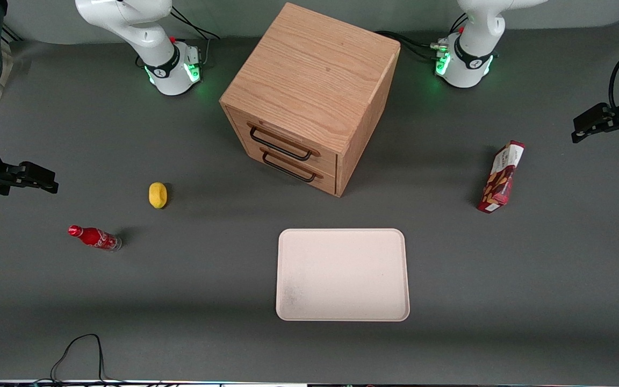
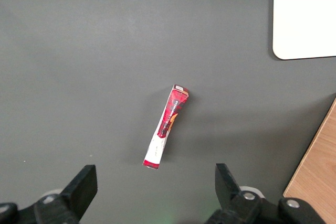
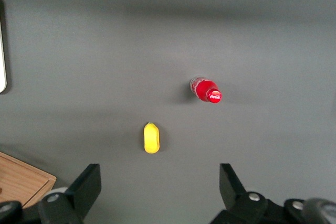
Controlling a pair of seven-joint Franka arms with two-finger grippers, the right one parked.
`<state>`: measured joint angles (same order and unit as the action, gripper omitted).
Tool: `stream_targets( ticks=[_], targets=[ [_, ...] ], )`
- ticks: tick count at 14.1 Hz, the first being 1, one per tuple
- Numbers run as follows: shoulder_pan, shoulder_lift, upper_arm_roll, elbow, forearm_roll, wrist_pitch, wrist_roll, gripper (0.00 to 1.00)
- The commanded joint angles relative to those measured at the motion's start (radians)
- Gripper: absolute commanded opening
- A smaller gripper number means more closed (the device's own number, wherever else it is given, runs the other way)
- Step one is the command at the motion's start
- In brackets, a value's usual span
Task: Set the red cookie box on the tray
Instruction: 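Move the left gripper down toward the red tartan shortbread box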
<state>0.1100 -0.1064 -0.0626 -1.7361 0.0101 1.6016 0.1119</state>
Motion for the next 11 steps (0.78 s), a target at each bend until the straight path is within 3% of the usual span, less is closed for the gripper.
stream_targets(
  ticks=[1,7,11],
  targets=[
    [-0.003,-0.001,-0.003,0.016,0.008,-0.026,-0.018,1.00],
    [-0.004,0.031,-0.002,-0.051,0.011,0.020,0.002,1.00],
    [-0.003,0.043,-0.002,-0.192,0.011,0.191,0.116,1.00]
  ],
)
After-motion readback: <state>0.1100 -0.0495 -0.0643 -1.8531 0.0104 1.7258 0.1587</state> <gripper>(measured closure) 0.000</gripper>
